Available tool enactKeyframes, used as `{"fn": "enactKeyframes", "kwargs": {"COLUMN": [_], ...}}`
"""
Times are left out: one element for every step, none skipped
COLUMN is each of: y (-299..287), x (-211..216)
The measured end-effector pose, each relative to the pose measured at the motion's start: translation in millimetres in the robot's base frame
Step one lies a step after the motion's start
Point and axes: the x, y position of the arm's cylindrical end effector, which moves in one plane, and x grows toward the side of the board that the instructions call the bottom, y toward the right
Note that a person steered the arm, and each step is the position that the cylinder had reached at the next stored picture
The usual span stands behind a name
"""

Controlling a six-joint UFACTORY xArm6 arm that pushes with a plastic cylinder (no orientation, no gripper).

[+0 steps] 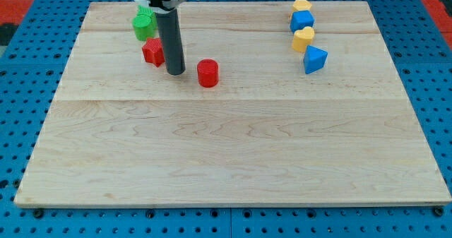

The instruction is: Place the red circle into the red star at the bottom side

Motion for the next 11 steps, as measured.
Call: {"fn": "enactKeyframes", "kwargs": {"y": [-17, -52, -68, 8, 99, 110, 59, 25, 59, 75, 28], "x": [-25, -36, -29, -21, -36, 20, 34, -4, 9, -29, -33]}}
